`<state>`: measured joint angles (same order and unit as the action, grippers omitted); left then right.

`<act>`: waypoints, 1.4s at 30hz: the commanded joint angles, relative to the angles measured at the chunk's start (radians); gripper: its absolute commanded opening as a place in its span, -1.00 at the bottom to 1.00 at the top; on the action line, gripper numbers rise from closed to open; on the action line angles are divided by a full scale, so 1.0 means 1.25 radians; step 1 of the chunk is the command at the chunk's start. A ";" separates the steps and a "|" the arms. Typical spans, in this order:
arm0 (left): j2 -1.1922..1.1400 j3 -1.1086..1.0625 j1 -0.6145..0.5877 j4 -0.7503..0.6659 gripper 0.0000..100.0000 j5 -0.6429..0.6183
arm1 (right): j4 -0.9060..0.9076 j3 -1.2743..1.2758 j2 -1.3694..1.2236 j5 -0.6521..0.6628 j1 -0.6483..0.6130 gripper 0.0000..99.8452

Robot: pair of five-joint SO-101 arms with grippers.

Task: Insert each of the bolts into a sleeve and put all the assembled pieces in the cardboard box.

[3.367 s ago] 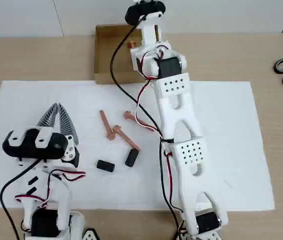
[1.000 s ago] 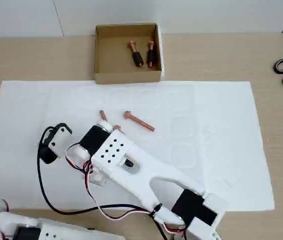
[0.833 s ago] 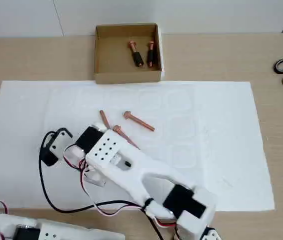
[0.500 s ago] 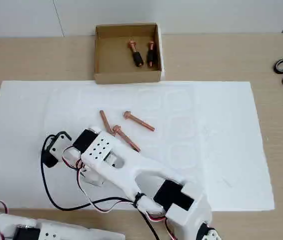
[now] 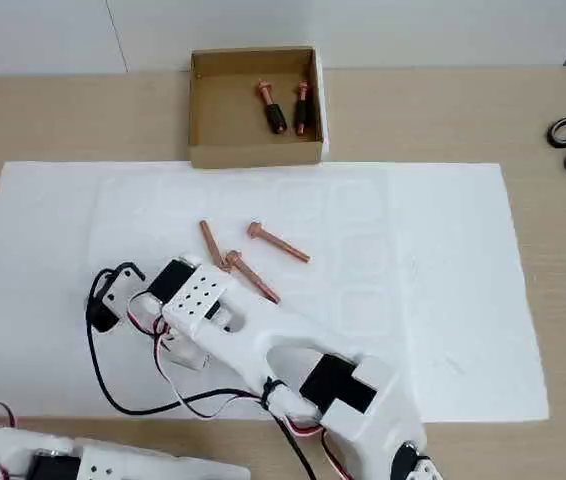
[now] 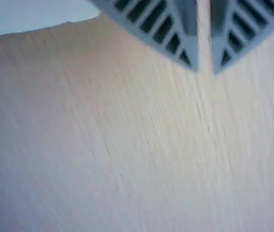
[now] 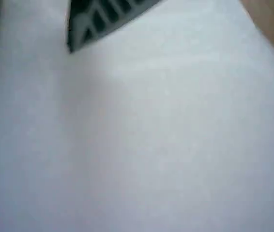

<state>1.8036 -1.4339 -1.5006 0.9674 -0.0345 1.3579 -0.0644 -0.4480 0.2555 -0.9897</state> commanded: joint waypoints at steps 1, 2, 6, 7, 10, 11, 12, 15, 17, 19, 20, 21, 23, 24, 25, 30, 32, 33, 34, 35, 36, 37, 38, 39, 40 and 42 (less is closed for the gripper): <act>0.010 0.003 -0.005 0.000 -0.99 0.000 | -0.062 -0.001 -0.017 0.000 0.047 -0.62; 0.010 0.003 -0.005 0.000 -0.99 0.000 | -0.069 -0.001 -0.015 0.000 0.052 -0.68; 0.010 0.003 -0.005 0.001 -0.99 0.000 | -0.078 -0.001 -0.014 0.000 0.056 -0.98; 0.010 0.003 -0.005 0.001 -0.99 0.000 | -0.073 -0.001 -0.013 0.000 0.056 -0.99; 0.010 0.003 0.001 0.001 -0.99 -0.001 | -0.037 -0.007 -0.008 0.004 0.060 -0.98; 0.010 0.003 0.001 0.001 -0.99 -0.002 | -0.010 -0.020 -0.001 0.004 0.061 -0.99; 0.010 0.003 0.002 0.001 -0.99 -0.002 | 0.023 -0.036 0.013 0.004 0.062 -0.99; 0.010 0.008 0.002 0.000 -0.99 -0.002 | 0.126 -0.106 0.067 0.004 0.066 -0.99; 0.010 0.013 0.015 0.002 -0.99 -0.004 | 0.181 -0.157 0.116 0.001 0.069 -0.99; 0.009 0.014 0.074 0.054 -0.99 0.001 | 0.218 -0.199 0.163 0.001 0.078 -0.99; 0.009 0.023 0.114 0.101 -0.99 0.011 | 0.226 -0.206 0.184 0.001 0.083 -0.99; 0.009 0.034 0.164 0.150 -0.99 0.023 | 0.233 -0.206 0.207 0.001 0.088 -0.99; 0.009 0.050 0.290 0.227 -0.99 0.031 | 0.249 -0.204 0.251 0.001 0.098 -0.99; 0.009 0.056 0.351 0.247 -0.99 0.029 | 0.258 -0.204 0.272 0.000 0.104 -0.99; 0.009 0.060 0.414 0.249 -0.99 0.026 | 0.265 -0.203 0.293 -0.002 0.115 -0.99; 0.007 0.095 0.655 0.166 -0.99 -0.113 | 0.261 -0.158 0.430 -0.092 0.228 -0.99; 0.005 0.095 0.751 0.112 -0.99 -0.174 | 0.256 -0.134 0.492 -0.122 0.285 -0.99; 0.005 0.093 0.800 0.090 -0.99 -0.196 | 0.250 -0.122 0.521 -0.135 0.315 -0.99; 0.005 0.089 0.852 0.075 -0.99 -0.210 | 0.245 -0.108 0.551 -0.149 0.343 -0.99; 0.002 0.085 0.907 0.069 -0.99 -0.211 | 0.240 -0.095 0.581 -0.161 0.366 -0.99; -0.005 0.080 0.962 0.069 -0.99 -0.211 | 0.233 -0.077 0.609 -0.169 0.386 -0.99; -0.020 0.079 1.011 0.070 -0.99 -0.211 | 0.224 -0.056 0.638 -0.173 0.400 -0.99; -0.044 0.078 1.051 0.071 -0.99 -0.211 | 0.217 -0.029 0.668 -0.172 0.408 -0.99; -0.075 0.082 1.078 0.069 -0.99 -0.211 | 0.206 0.001 0.702 -0.172 0.413 -0.99; -0.110 0.090 1.092 0.066 -0.99 -0.211 | 0.195 0.036 0.735 -0.172 0.414 -0.98; -0.196 0.132 1.097 0.054 -0.99 -0.212 | 0.163 0.113 0.808 -0.171 0.416 -0.98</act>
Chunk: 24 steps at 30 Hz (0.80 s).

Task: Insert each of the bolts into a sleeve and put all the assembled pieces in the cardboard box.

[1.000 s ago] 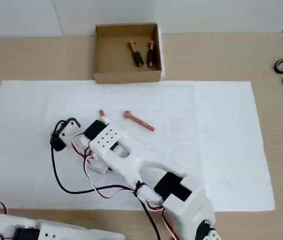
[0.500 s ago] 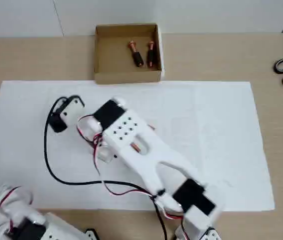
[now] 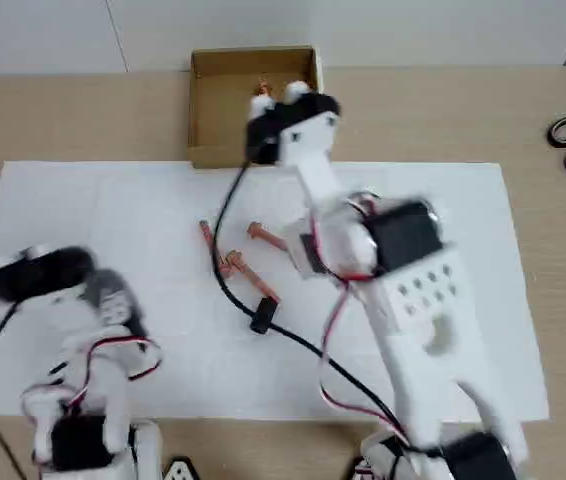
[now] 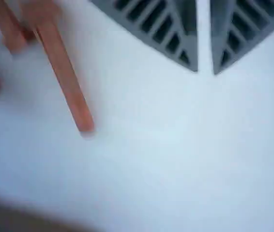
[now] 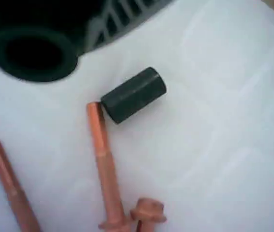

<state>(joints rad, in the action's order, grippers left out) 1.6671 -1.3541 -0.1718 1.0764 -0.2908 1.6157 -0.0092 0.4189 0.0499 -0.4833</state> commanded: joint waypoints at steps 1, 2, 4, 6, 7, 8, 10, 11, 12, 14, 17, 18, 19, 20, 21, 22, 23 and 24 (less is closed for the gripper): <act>-0.133 0.098 0.034 -0.038 -0.99 -0.007 | -0.062 0.110 0.154 -0.005 0.010 -0.98; -0.185 0.137 0.034 -0.038 -0.99 -0.007 | -0.083 0.153 0.192 -0.005 0.010 -0.98; -0.293 0.225 0.038 -0.034 -0.99 -0.009 | -0.128 0.257 0.265 -0.005 0.012 -0.98; -0.404 0.321 0.038 -0.032 -0.99 -0.011 | -0.185 0.368 0.323 -0.005 0.012 -0.98; -0.458 0.369 0.038 -0.032 -0.99 -0.021 | -0.217 0.431 0.349 -0.005 0.012 -0.98; -0.509 0.418 0.038 -0.029 -0.99 -0.043 | -0.251 0.495 0.374 -0.005 0.013 -0.98; -0.608 0.520 0.044 -0.002 -0.99 -0.118 | -0.316 0.604 0.417 -0.005 0.036 -0.98; -0.657 0.571 0.060 0.017 -0.99 -0.161 | -0.348 0.648 0.440 -0.005 0.055 -0.98; -0.705 0.620 0.081 0.041 -0.99 -0.195 | -0.381 0.687 0.462 -0.005 0.079 -0.98; -0.802 0.719 0.144 0.101 -0.98 -0.236 | -0.445 0.752 0.506 -0.005 0.141 -0.98; -0.943 0.856 0.250 0.199 -0.98 -0.243 | -0.519 0.826 0.571 -0.005 0.239 -0.99; -0.988 0.903 0.281 0.232 -0.98 -0.244 | -0.537 0.848 0.591 -0.005 0.268 -0.99; -1.032 0.943 0.308 0.260 -0.98 -0.249 | -0.554 0.870 0.612 -0.005 0.292 -0.99; -1.072 0.984 0.329 0.288 -0.98 -0.269 | -0.563 0.890 0.632 -0.005 0.310 -0.99; -1.111 1.022 0.342 0.311 -0.98 -0.303 | -0.569 0.908 0.651 -0.005 0.322 -0.99; -1.148 1.055 0.350 0.327 -0.98 -0.350 | -0.569 0.923 0.671 -0.005 0.330 -0.99; -1.185 1.086 0.352 0.339 -0.99 -0.398 | -0.569 0.935 0.689 -0.005 0.336 -0.99; -1.219 1.116 0.354 0.344 -0.99 -0.443 | -0.569 0.946 0.709 -0.005 0.339 -0.99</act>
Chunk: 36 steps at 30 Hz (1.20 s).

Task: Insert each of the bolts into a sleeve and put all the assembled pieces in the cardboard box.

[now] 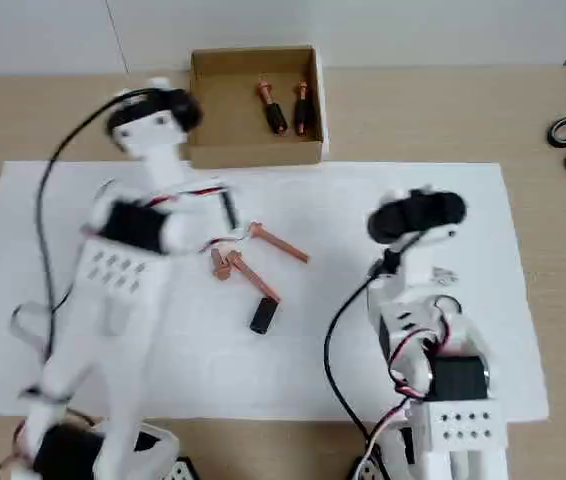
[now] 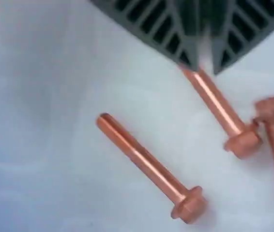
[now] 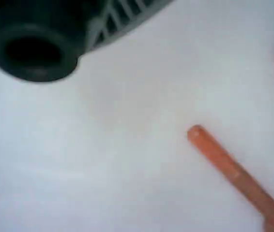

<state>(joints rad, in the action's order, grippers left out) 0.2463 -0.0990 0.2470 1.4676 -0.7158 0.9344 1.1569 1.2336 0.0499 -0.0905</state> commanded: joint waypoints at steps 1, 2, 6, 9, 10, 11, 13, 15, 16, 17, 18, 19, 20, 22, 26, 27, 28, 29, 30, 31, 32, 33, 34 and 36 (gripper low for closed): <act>-0.117 0.137 0.018 0.034 -0.99 -0.153 | -0.024 0.027 0.078 -0.005 0.031 -0.99; -0.149 0.158 0.018 0.033 -0.99 -0.199 | -0.025 0.039 0.096 -0.005 0.039 -0.99; -0.276 0.252 0.036 0.020 -0.99 -0.245 | -0.025 0.103 0.174 -0.005 0.075 -0.99; -0.371 0.320 0.050 0.015 -0.98 -0.276 | -0.025 0.158 0.224 -0.005 0.104 -0.99; -0.400 0.346 0.053 0.016 -0.98 -0.296 | -0.025 0.178 0.241 -0.005 0.111 -0.99; -0.430 0.371 0.055 0.016 -0.98 -0.309 | -0.025 0.199 0.260 -0.005 0.117 -0.99; -0.484 0.427 0.059 0.018 -0.98 -0.327 | -0.025 0.239 0.299 -0.005 0.128 -0.99; -0.532 0.472 0.058 0.018 -0.96 -0.342 | -0.025 0.276 0.342 -0.005 0.137 -0.99; -0.551 0.487 0.056 0.022 -0.93 -0.351 | -0.024 0.292 0.364 -0.005 0.139 -0.99; -0.568 0.501 0.056 0.037 -0.88 -0.361 | -0.021 0.307 0.387 -0.004 0.142 -0.99; -0.584 0.516 0.056 0.056 -0.83 -0.376 | -0.020 0.322 0.412 -0.004 0.145 -0.99; -0.601 0.531 0.058 0.076 -0.77 -0.384 | -0.020 0.334 0.434 0.004 0.148 -0.99; -0.616 0.547 0.058 0.099 -0.72 -0.392 | -0.020 0.347 0.457 0.020 0.149 -0.99; -0.640 0.575 0.058 0.142 -0.66 -0.398 | -0.024 0.363 0.470 0.058 0.149 -0.99; -0.673 0.625 0.058 0.195 -0.65 -0.398 | -0.024 0.379 0.461 0.077 0.149 -0.99; -0.681 0.629 0.058 0.196 -0.65 -0.398 | -0.024 0.384 0.462 0.077 0.149 -0.99; -0.692 0.630 0.058 0.196 -0.65 -0.398 | -0.025 0.389 0.463 0.077 0.149 -0.99; -0.705 0.630 0.058 0.196 -0.65 -0.398 | -0.025 0.394 0.463 0.077 0.149 -0.99; -0.718 0.630 0.058 0.196 -0.65 -0.398 | -0.025 0.399 0.463 0.076 0.149 -0.99; -0.732 0.634 0.058 0.198 -0.65 -0.398 | -0.025 0.400 0.463 0.076 0.149 -0.99; -0.744 0.634 0.056 0.198 -0.65 -0.398 | -0.025 0.404 0.463 0.076 0.149 -0.99; -0.755 0.634 0.055 0.198 -0.65 -0.398 | -0.025 0.404 0.463 0.076 0.149 -0.99; -0.766 0.634 0.054 0.198 -0.65 -0.398 | -0.025 0.404 0.463 0.076 0.149 -0.99; -0.781 0.634 0.054 0.198 -0.65 -0.398 | -0.025 0.404 0.463 0.076 0.149 -0.99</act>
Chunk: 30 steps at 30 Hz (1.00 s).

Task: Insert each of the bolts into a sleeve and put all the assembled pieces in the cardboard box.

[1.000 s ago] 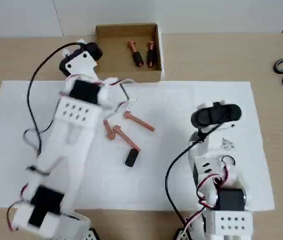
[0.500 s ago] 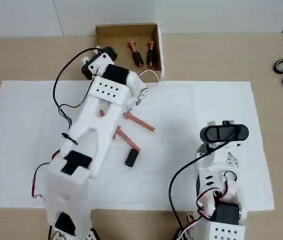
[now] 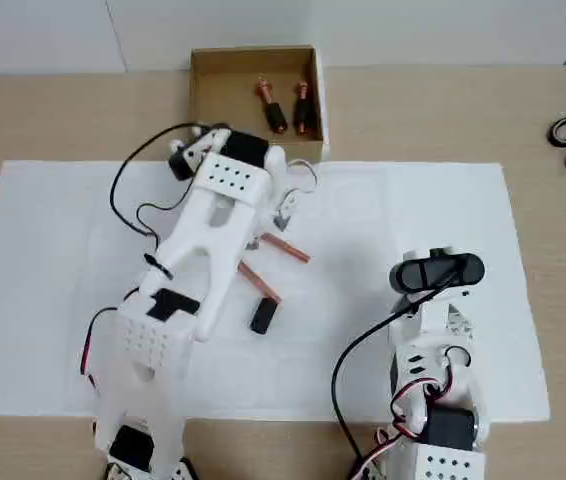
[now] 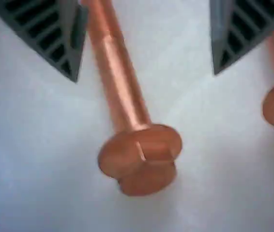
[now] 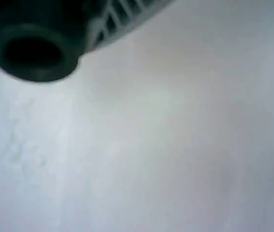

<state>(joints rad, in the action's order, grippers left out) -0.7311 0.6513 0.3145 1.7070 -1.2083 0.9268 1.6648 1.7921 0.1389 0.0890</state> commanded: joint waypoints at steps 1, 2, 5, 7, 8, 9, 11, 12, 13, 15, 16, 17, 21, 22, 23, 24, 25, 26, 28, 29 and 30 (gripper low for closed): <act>-0.005 0.034 0.000 0.005 -0.65 -0.004 | -0.019 -0.002 0.017 0.005 0.006 -0.99; -0.011 0.035 0.000 0.004 -0.65 -0.004 | -0.019 -0.002 0.017 0.005 0.006 -0.99; -0.029 0.035 -0.001 0.002 -0.65 -0.004 | -0.014 -0.002 0.017 0.005 0.006 -0.99; -0.045 0.035 -0.004 -0.009 -0.65 -0.004 | -0.014 -0.002 0.017 0.005 0.006 -0.99; -0.053 0.035 -0.009 -0.018 -0.65 -0.004 | -0.014 -0.002 0.017 0.005 0.006 -0.99; -0.061 0.035 -0.015 -0.032 -0.65 -0.004 | -0.014 -0.002 0.017 0.005 0.006 -0.99; -0.077 0.035 -0.027 -0.068 -0.65 -0.004 | -0.014 -0.002 0.017 0.005 0.006 -0.99; -0.083 0.035 -0.032 -0.081 -0.66 -0.004 | -0.014 -0.002 0.017 0.005 0.006 -0.99; -0.087 0.035 -0.033 -0.092 -0.67 -0.004 | -0.014 -0.002 0.017 0.005 0.006 -0.99; -0.087 0.035 -0.034 -0.109 -0.76 -0.004 | -0.014 -0.002 0.017 0.007 0.006 -0.99; -0.086 0.036 -0.034 -0.118 -0.85 -0.004 | -0.014 -0.002 0.017 0.007 0.006 -0.99; -0.086 0.040 -0.033 -0.125 -0.97 -0.004 | -0.014 -0.002 0.017 0.007 0.006 -0.99; -0.087 0.110 -0.031 -0.122 -0.99 -0.004 | -0.014 -0.002 0.017 0.007 0.006 -0.99; -0.086 0.134 -0.031 -0.120 -0.99 -0.004 | -0.014 -0.002 0.017 0.007 0.006 -0.99; -0.086 0.166 -0.031 -0.109 -0.99 -0.004 | -0.014 -0.002 0.017 0.007 0.002 -0.99; -0.086 0.212 -0.029 -0.090 -0.99 -0.004 | -0.014 -0.002 0.017 0.007 0.001 -0.99; -0.086 0.268 -0.026 -0.063 -0.99 -0.002 | -0.014 -0.002 0.017 0.007 -0.001 -0.99; -0.086 0.331 -0.022 -0.033 -0.99 0.000 | -0.014 -0.002 0.017 0.009 -0.003 -0.99; -0.086 0.438 -0.009 0.005 -0.99 0.004 | -0.014 -0.002 0.017 0.009 -0.028 -0.99; -0.085 0.485 -0.001 0.015 -0.99 0.022 | -0.014 -0.002 0.017 0.009 -0.045 -0.99; -0.083 0.525 0.006 0.020 -0.99 0.055 | -0.014 -0.006 0.017 0.009 -0.067 -0.99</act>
<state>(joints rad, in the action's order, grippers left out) -0.8523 1.1101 0.2977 1.6993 -1.2006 0.9268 1.6648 1.7921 0.1389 0.0537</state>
